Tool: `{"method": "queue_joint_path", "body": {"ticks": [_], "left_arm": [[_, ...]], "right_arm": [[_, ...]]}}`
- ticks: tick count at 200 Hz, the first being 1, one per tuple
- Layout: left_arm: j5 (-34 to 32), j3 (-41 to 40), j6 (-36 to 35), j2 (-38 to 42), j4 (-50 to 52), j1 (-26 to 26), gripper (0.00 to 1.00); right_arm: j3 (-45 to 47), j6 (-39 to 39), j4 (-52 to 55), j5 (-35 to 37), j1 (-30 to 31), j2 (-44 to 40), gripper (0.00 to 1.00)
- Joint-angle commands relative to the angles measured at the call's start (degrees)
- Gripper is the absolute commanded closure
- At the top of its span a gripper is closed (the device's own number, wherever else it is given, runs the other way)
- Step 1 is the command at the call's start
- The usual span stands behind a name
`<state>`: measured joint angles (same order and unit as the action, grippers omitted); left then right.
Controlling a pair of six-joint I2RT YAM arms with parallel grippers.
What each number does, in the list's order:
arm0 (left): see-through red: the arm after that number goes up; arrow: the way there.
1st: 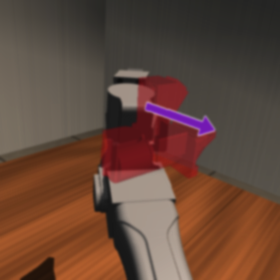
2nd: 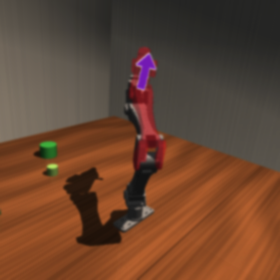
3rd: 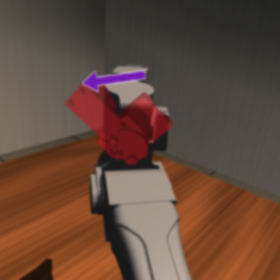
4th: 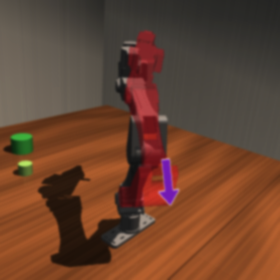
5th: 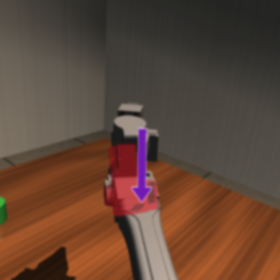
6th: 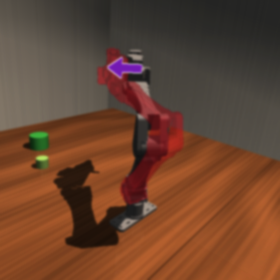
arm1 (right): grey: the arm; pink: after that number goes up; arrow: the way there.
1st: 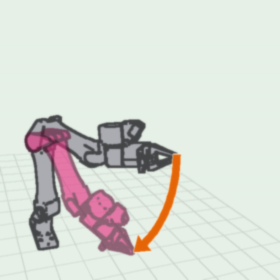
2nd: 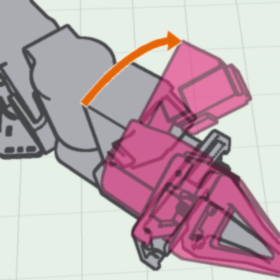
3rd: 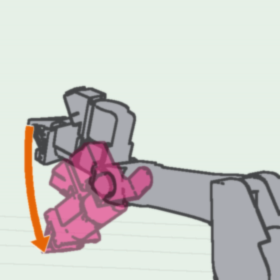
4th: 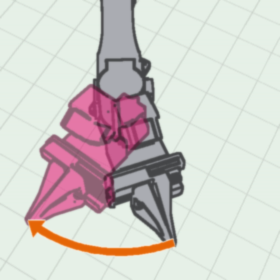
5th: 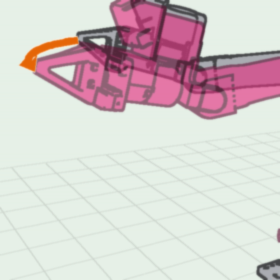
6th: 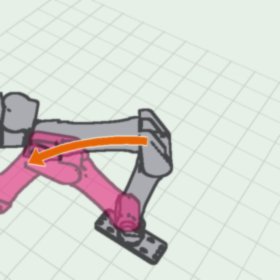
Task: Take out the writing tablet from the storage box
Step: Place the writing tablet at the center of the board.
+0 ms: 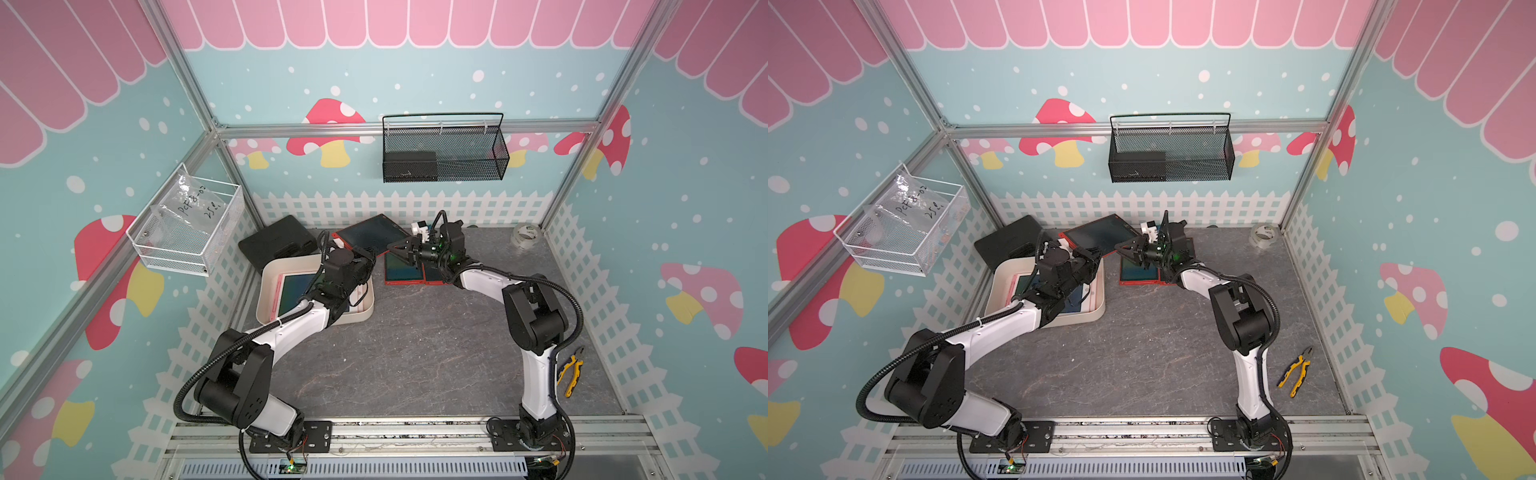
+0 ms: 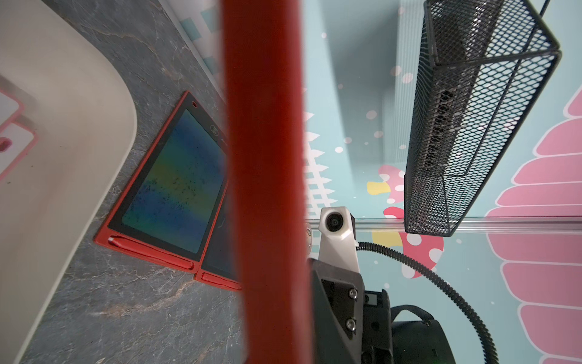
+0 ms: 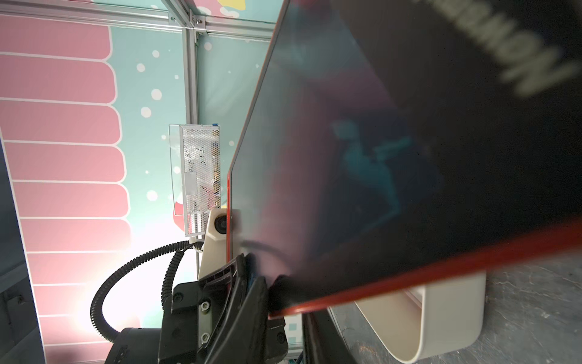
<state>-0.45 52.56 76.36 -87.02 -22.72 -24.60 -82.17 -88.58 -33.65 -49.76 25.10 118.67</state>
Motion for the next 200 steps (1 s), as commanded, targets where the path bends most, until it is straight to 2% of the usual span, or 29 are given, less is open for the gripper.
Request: {"method": "queue_joint_path", "body": {"ticks": [1, 70, 110, 153, 200], "left_arm": [[1.47, 1.66, 1.16, -1.71, -1.52, -1.24, 0.90], [2.46, 2.11, 1.38, -3.19, -1.55, -1.86, 0.90], [5.23, 2.55, 2.60, -5.54, -3.42, -1.94, 0.85], [8.29, 1.02, 3.48, -6.23, -7.49, -1.86, 0.61], [11.05, -1.69, 2.57, -3.42, -6.60, -0.26, 0.56]], "right_arm": [[-1.43, -1.25, -3.54, 0.54, -0.14, 1.12, 0.79], [-1.17, -2.39, -5.55, 0.39, -0.83, 1.25, 0.83], [-0.18, -2.68, -6.87, 0.42, -1.37, 0.82, 0.87], [2.22, -4.12, -10.64, 0.36, -3.03, 0.04, 0.91], [5.62, -2.43, -10.67, -0.61, -6.56, -1.25, 0.92]]}}
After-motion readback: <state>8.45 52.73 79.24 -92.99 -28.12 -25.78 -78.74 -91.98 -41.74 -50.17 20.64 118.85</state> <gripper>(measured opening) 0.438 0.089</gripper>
